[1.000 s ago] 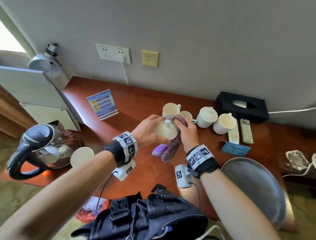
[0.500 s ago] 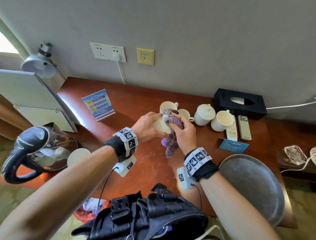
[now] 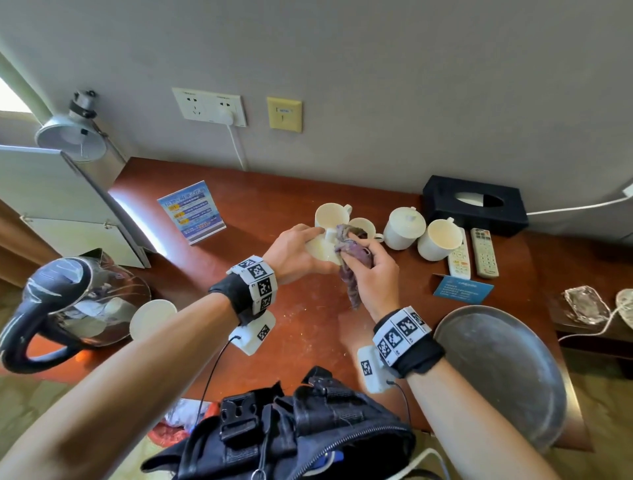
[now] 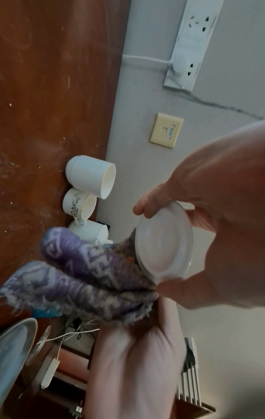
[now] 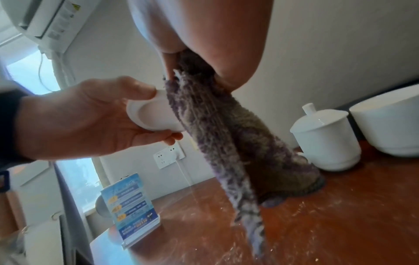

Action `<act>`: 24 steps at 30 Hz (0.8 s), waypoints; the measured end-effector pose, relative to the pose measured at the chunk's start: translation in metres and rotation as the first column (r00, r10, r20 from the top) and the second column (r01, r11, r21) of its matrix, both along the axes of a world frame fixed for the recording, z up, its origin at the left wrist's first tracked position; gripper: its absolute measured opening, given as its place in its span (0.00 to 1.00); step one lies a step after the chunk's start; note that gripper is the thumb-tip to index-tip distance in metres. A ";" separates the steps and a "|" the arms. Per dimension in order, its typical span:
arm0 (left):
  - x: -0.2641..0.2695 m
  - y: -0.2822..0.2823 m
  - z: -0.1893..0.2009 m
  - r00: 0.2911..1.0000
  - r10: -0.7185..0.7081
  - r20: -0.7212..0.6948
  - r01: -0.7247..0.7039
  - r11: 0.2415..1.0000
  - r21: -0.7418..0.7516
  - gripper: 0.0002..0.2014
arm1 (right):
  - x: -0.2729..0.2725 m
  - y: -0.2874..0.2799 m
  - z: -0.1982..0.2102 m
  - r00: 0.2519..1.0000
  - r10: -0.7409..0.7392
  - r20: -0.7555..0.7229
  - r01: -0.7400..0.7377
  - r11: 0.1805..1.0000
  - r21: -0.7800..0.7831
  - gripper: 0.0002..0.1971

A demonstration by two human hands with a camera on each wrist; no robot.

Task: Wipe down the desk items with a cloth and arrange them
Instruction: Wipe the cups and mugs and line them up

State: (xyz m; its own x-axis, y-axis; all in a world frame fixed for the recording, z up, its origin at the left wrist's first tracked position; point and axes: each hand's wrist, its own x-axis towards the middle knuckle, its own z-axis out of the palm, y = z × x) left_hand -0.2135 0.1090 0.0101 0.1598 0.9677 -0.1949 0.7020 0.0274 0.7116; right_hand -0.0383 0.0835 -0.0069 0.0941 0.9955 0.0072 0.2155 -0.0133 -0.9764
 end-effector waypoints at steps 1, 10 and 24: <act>0.003 -0.001 -0.001 1.000 -0.003 0.004 0.003 1.000 0.000 0.40 | 0.000 0.003 -0.001 1.000 -0.016 -0.019 0.015 1.000 -0.015 0.08; 0.024 -0.013 -0.004 0.998 0.058 -0.020 -0.057 0.998 0.003 0.52 | -0.003 0.019 0.000 0.832 -0.304 -0.465 0.140 0.925 -0.355 0.08; 0.006 0.004 0.006 0.997 -0.059 -0.055 0.053 0.994 -0.099 0.46 | 0.005 0.026 -0.008 0.725 -0.362 -0.585 0.021 0.862 -0.507 0.16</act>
